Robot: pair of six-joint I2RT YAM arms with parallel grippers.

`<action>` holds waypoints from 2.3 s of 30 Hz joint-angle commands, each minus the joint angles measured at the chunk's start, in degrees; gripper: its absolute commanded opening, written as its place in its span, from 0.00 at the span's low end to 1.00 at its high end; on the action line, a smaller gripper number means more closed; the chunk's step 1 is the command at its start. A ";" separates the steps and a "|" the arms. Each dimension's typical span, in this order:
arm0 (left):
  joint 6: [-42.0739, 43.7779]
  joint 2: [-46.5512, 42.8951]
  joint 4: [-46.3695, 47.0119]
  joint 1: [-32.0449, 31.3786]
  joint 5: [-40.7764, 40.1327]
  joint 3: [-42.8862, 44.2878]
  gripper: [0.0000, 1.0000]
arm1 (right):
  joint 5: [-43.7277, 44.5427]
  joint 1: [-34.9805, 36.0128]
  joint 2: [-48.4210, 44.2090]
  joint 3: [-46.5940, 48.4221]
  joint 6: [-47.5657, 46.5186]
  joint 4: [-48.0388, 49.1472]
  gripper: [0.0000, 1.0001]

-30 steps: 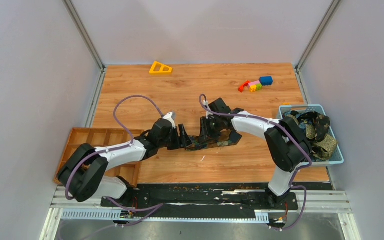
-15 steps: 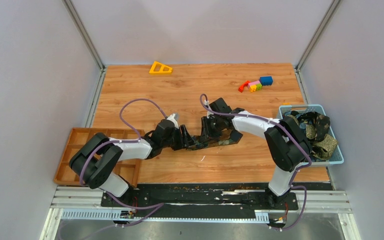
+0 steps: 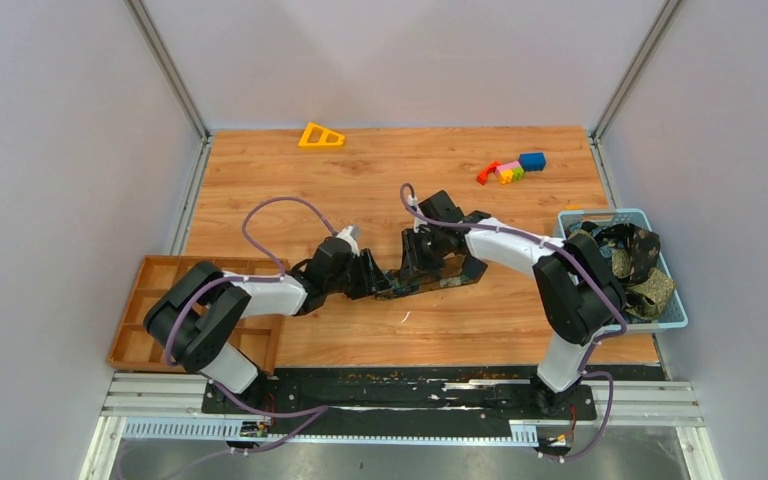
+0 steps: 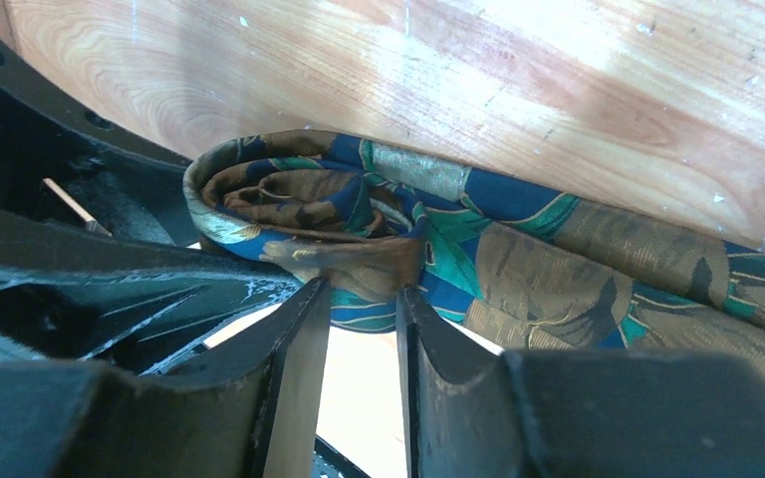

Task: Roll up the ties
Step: Roll the tie at the center of the board.

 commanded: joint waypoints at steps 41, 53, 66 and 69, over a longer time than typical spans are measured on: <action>9.06 -12.58 -48.12 1.53 -11.81 14.79 0.47 | 0.91 11.05 11.15 12.23 5.18 5.07 0.18; 10.25 -6.29 -51.17 1.46 -10.26 22.93 0.49 | -3.04 11.19 14.00 13.68 6.61 8.43 0.18; 11.45 0.50 -55.41 0.48 -12.53 30.04 0.49 | -3.61 10.11 13.88 12.91 6.28 9.22 0.17; 12.09 2.55 -56.84 -0.22 -15.44 31.25 0.47 | -3.79 9.43 12.68 12.02 5.79 9.19 0.17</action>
